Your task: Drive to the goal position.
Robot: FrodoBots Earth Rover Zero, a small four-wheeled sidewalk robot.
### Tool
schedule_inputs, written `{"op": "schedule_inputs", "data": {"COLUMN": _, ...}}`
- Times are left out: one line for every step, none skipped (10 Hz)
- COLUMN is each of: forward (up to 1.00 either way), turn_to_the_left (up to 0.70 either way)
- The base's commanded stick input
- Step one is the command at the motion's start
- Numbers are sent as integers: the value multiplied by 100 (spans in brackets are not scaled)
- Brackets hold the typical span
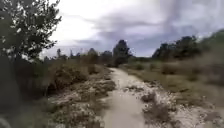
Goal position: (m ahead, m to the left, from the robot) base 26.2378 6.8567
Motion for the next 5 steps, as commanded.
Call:
{"op": "schedule_inputs", "data": {"forward": 85, "turn_to_the_left": 0}}
{"op": "schedule_inputs", "data": {"forward": 85, "turn_to_the_left": 0}}
{"op": "schedule_inputs", "data": {"forward": 85, "turn_to_the_left": 0}}
{"op": "schedule_inputs", "data": {"forward": 85, "turn_to_the_left": 0}}
{"op": "schedule_inputs", "data": {"forward": 85, "turn_to_the_left": 0}}
